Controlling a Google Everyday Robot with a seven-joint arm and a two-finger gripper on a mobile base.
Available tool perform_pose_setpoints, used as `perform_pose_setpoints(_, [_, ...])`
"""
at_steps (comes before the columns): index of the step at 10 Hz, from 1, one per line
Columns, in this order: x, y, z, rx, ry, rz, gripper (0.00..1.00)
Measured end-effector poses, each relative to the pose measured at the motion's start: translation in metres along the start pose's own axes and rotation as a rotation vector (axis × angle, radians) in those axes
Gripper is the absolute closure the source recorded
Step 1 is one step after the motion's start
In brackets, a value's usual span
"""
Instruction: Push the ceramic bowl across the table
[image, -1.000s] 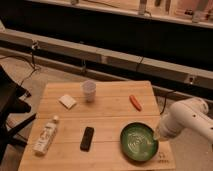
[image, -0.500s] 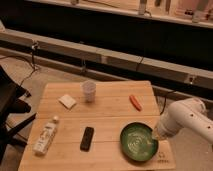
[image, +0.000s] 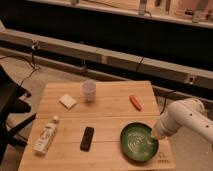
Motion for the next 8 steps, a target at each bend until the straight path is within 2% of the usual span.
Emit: perform_pose_setpoints(8, [-0.0084,-0.0085,0.0114,-0.011,-0.029,0.027,0.96])
